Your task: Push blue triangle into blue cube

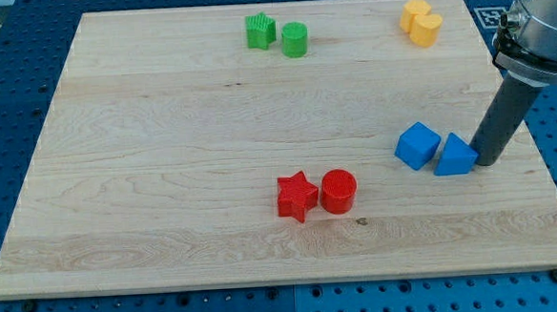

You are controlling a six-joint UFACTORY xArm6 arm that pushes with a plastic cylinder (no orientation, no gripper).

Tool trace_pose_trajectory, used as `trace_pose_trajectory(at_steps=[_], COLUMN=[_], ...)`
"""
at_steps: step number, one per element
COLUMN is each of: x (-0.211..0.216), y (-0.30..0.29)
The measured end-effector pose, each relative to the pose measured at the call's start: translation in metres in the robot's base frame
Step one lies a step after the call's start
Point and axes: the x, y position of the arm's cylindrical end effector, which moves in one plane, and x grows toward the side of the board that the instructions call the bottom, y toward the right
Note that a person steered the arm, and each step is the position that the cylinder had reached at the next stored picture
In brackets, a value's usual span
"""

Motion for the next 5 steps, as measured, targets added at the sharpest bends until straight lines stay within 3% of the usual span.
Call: trace_pose_trajectory(at_steps=[5], x=[0.013], y=[-0.012])
